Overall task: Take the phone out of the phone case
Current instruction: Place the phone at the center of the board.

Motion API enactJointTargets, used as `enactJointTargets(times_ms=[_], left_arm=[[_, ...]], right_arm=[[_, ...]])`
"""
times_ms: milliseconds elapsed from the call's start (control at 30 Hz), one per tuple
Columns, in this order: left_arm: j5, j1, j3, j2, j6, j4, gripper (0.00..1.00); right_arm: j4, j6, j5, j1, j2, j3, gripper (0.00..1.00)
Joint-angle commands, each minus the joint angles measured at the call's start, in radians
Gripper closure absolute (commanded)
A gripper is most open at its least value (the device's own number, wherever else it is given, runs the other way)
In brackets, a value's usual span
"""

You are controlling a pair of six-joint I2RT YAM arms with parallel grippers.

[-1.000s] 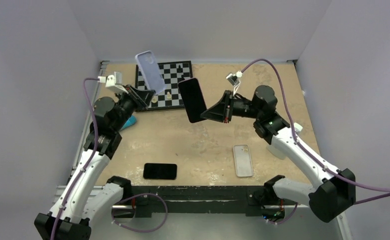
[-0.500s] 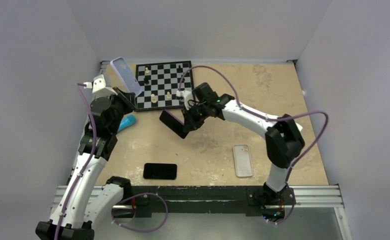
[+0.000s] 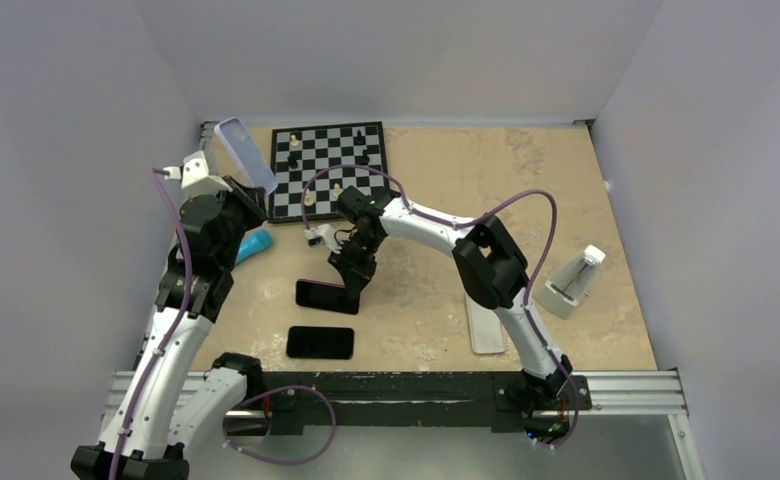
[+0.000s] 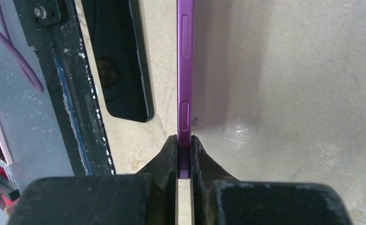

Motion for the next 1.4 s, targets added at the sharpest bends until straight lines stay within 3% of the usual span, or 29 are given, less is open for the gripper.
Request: enactJointTargets(times_ms=[0, 367, 700, 867, 1067, 1367], left_arm=[[0.009, 0.006, 0.045, -0.011, 0.017, 0.033, 1.00], [0.054, 0.006, 0.043, 0.007, 0.001, 0.043, 1.00], [0.092, 0.006, 0.041, 0.022, -0.013, 0.052, 1.00], [0.100, 0.006, 0.039, 0.021, -0.013, 0.056, 1.00], [0.098, 0.006, 0.032, 0.015, -0.012, 0.065, 1.00], [0.109, 0.006, 0.021, 0.017, -0.015, 0.084, 1.00]], right_arm=[[-0.064, -0.086, -0.024, 0.020, 0.018, 0.022, 1.00], [0.034, -0.065, 0.021, 0.038, 0.072, 0.018, 1.00], [0.017, -0.063, 0.038, 0.043, 0.123, 0.077, 0.96], [0.008, -0.065, 0.072, 0.043, 0.127, 0.078, 0.91], [0.052, -0.038, 0.169, 0.045, 0.106, 0.048, 0.76], [0.174, -0.008, 0.256, 0.052, 0.009, -0.027, 0.66]])
